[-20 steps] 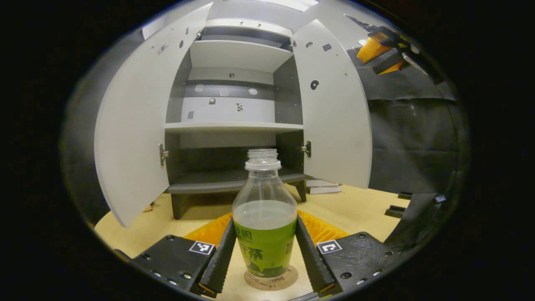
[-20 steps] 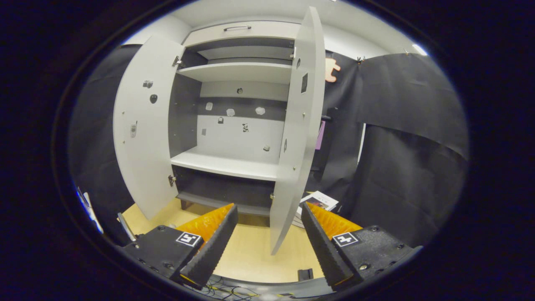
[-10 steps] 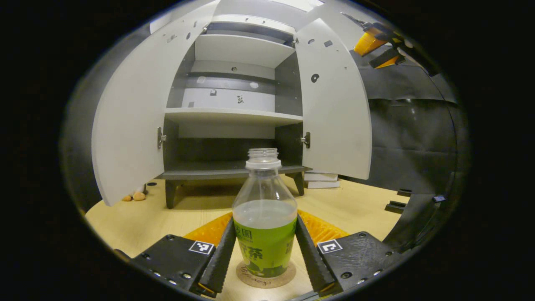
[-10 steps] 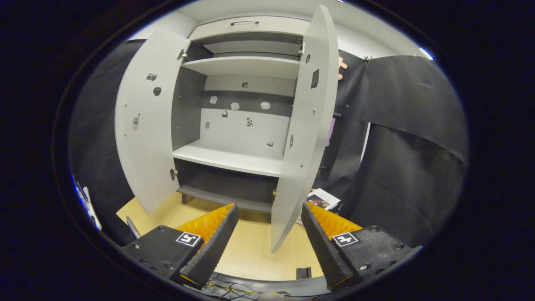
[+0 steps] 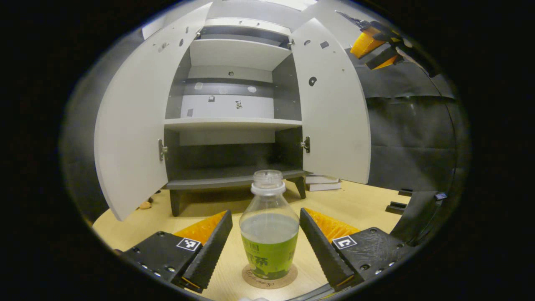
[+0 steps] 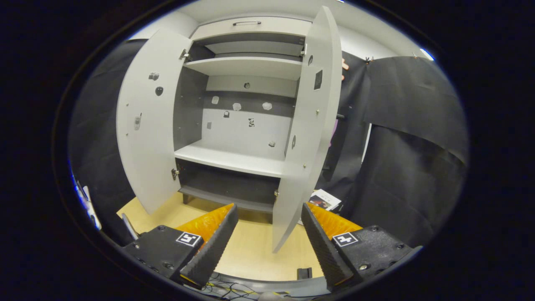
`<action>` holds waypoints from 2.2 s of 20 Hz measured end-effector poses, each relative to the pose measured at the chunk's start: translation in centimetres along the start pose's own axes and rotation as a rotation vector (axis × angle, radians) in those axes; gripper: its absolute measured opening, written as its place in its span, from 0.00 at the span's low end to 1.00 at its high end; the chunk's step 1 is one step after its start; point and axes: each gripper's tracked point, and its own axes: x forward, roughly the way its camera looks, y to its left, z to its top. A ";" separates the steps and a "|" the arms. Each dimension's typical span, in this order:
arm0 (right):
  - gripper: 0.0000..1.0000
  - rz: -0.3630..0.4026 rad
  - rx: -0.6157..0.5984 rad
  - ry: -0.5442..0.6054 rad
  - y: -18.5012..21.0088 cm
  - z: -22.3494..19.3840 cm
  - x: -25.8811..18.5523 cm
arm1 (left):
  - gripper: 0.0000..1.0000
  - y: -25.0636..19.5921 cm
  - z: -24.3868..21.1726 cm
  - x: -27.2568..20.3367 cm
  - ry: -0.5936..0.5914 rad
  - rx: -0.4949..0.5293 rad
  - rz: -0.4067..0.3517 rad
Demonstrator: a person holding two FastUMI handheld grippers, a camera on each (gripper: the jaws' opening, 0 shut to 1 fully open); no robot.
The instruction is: Grasp the bottle in the cabinet with the left hand and place it on the coaster, then close the right door with the right hand and the left door with the left hand.
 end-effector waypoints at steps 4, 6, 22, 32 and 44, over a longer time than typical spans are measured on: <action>0.99 0.001 0.006 -0.006 -0.1 -0.1 -0.3 | 0.99 0.6 5.0 0.2 -0.063 -0.049 0.022; 0.99 0.000 0.010 -0.009 -0.2 -0.3 -0.4 | 1.00 1.5 7.9 0.1 -0.090 -0.052 0.050; 1.00 0.046 0.113 -0.127 0.9 0.1 -1.9 | 1.00 10.5 27.7 -5.8 -0.102 -0.090 0.325; 1.00 -0.038 0.227 -0.143 -8.1 -0.2 0.6 | 0.96 11.7 26.6 -11.7 0.017 -0.033 0.457; 1.00 0.082 0.183 -0.241 -18.7 9.6 9.3 | 1.00 4.8 28.4 -8.6 0.009 -0.064 0.563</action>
